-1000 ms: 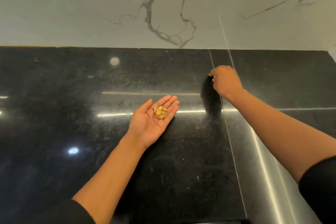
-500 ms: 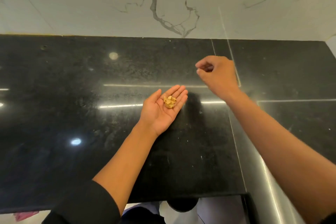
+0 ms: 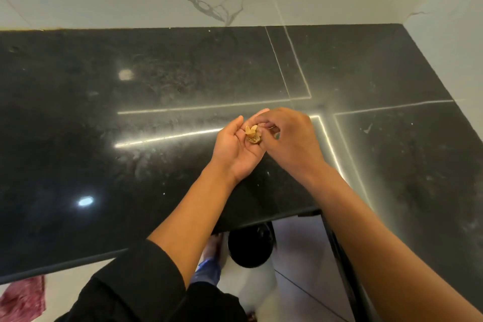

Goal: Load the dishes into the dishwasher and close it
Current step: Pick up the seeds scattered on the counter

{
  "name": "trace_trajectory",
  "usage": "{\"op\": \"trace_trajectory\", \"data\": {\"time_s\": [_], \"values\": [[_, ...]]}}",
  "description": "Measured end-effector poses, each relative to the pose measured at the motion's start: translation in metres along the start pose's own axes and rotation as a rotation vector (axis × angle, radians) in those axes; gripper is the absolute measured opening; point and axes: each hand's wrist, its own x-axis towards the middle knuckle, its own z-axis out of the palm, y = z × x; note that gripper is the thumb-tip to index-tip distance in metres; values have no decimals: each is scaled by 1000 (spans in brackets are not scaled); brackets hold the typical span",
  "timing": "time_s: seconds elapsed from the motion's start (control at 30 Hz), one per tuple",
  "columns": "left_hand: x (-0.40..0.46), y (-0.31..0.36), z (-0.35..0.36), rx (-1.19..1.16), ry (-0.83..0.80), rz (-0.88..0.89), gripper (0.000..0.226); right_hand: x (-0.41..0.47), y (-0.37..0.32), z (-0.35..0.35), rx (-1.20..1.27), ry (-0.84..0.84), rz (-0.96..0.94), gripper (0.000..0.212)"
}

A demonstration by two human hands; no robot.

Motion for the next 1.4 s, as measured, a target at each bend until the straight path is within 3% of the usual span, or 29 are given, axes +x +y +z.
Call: {"op": "trace_trajectory", "data": {"time_s": [0.23, 0.4, 0.7, 0.97, 1.2, 1.4], "values": [[-56, -58, -3, 96, 16, -37, 56, -95, -15, -13, -22, 10, -13, 33], [-111, -112, -14, 124, 9, -54, 58, -177, -21, -12, -59, 25, -12, 26], [-166, -209, -84, 132, 151, -144, 64, -314, -4, 52, -72, -32, 86, 27], [-112, -249, -210, 354, 380, -247, 70, -359, 72, 169, 60, -34, 359, 26], [-36, -264, -317, 400, 551, -284, 69, -364, 156, 283, 307, 102, 650, 26], [12, -266, -370, 455, 595, -389, 72, -362, 207, 349, 504, 139, 814, 17]]}}
